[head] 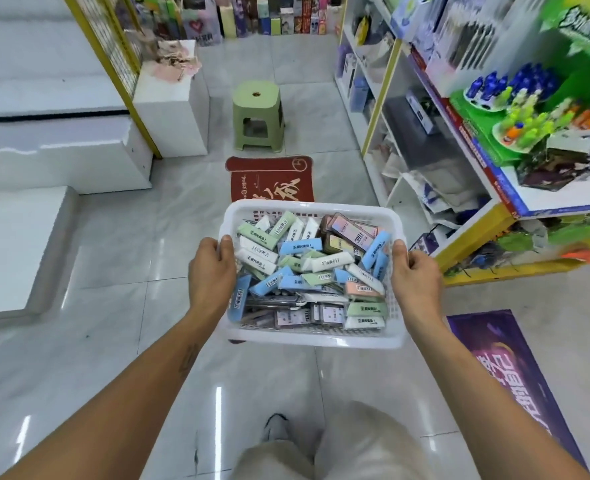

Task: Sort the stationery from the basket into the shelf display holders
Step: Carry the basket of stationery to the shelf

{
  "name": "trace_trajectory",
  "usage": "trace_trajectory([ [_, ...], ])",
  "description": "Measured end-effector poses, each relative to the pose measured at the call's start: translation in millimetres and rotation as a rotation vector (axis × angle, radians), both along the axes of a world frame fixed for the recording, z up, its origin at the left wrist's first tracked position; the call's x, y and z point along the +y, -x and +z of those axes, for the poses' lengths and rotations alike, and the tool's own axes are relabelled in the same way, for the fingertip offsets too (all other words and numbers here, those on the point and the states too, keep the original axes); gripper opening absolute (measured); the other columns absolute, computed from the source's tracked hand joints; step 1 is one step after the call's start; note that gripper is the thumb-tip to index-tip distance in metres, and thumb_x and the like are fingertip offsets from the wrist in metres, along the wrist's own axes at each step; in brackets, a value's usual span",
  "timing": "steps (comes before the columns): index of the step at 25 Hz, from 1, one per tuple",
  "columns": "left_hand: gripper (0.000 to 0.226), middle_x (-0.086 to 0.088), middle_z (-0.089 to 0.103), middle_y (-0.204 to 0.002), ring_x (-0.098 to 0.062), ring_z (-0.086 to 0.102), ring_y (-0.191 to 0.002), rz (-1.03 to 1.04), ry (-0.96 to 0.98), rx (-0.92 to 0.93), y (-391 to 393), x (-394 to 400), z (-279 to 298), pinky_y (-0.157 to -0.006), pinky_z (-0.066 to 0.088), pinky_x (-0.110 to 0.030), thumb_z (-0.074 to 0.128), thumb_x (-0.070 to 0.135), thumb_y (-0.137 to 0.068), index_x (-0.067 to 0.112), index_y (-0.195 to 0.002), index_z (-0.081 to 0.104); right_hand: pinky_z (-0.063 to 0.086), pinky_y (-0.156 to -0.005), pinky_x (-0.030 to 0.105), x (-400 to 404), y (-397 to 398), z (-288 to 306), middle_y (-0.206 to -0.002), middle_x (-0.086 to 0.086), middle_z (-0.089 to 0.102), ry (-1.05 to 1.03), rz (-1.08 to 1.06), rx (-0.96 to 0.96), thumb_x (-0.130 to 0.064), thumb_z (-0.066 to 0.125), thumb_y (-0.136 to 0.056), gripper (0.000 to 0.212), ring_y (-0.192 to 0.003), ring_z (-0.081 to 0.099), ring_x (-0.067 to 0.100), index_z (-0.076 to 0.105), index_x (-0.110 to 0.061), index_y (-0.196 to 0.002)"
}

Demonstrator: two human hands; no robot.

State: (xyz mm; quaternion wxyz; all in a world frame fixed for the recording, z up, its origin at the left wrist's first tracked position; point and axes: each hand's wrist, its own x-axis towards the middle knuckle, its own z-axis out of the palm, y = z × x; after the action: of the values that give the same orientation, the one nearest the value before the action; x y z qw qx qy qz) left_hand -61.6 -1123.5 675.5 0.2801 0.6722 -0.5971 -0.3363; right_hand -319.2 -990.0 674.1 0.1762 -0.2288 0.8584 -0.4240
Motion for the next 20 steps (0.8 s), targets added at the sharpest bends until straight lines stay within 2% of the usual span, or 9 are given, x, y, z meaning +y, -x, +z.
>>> trace_trajectory([
  [5, 0.035, 0.002, 0.055, -0.074, -0.009, 0.049, -0.064, -0.062, -0.01, 0.003, 52.3, -150.6, -5.8, -0.05, 0.032, -0.029, 0.039, 0.04, -0.102, 0.011, -0.084, 0.049, 0.031, -0.049, 0.033, -139.5, 49.9, -6.0, -0.058, 0.001, 0.047, -0.017, -0.056, -0.005, -0.053, 0.047, -0.1, 0.054, -0.054, 0.043, 0.017, 0.04, -0.016, -0.061],
  [14, 0.031, 0.004, 0.057, -0.075, -0.01, 0.055, -0.067, -0.127, -0.01, 0.03, 202.1, -455.8, -18.8, -0.051, 0.038, -0.03, 0.04, 0.041, -0.101, 0.015, -0.086, 0.05, 0.036, -0.05, 0.033, -431.4, 187.2, -25.2, -0.063, 0.005, 0.055, -0.025, -0.13, -0.047, -0.055, 0.045, -0.1, 0.054, -0.058, 0.05, 0.02, 0.045, -0.015, -0.064],
  [20, 0.034, -0.003, 0.062, -0.081, -0.021, 0.059, -0.074, -0.185, -0.036, 0.016, 285.2, -647.1, -17.3, -0.06, 0.047, -0.038, 0.039, 0.042, -0.101, 0.013, -0.091, 0.054, 0.032, -0.05, 0.032, -604.5, 259.9, -9.9, -0.062, 0.001, 0.052, -0.06, -0.204, -0.04, -0.052, 0.046, -0.101, 0.052, -0.057, 0.048, 0.017, 0.044, -0.016, -0.063],
])
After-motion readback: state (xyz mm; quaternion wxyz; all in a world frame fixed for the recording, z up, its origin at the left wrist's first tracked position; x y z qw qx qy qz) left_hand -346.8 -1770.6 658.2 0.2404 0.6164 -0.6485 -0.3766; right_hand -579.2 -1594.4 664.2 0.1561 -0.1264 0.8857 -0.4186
